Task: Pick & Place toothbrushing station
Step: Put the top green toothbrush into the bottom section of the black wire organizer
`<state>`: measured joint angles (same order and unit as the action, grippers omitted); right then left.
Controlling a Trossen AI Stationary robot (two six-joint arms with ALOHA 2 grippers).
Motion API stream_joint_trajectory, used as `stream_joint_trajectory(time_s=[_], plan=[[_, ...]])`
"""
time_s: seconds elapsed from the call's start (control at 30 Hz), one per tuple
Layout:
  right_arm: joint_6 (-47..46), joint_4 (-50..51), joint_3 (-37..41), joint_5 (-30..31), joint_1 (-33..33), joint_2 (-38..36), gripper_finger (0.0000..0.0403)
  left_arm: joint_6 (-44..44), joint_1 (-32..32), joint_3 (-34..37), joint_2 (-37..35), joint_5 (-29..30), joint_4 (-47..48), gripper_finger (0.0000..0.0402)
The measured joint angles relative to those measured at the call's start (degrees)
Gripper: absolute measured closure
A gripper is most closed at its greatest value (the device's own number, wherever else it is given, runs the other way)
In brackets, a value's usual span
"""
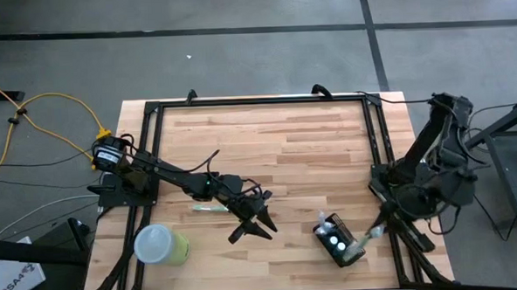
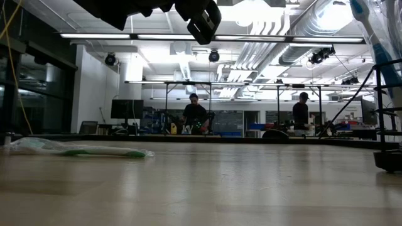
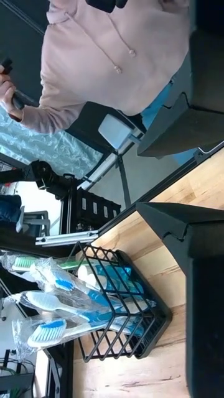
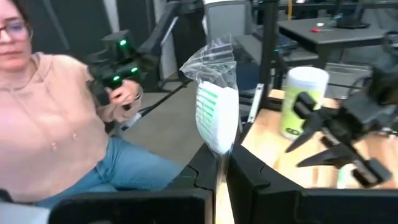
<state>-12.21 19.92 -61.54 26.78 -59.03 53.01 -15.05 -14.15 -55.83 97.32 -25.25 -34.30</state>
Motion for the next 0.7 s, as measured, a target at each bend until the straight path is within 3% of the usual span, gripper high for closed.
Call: stream_joint_trajectory(time_s=[0.27, 0.7], plan=[[-1.9, 0.1, 0.0, 2.1, -7.6, 3.9, 0.0395, -2.7, 0.0, 0.0, 0.0, 0.2, 0.0, 0.0276], [-7.1, 0.5, 0.0, 12.6, -12.6, 13.8, 0.0395, -2.8, -3.1, 0.0, 0.0, 10.7, -0.2, 0.0276]])
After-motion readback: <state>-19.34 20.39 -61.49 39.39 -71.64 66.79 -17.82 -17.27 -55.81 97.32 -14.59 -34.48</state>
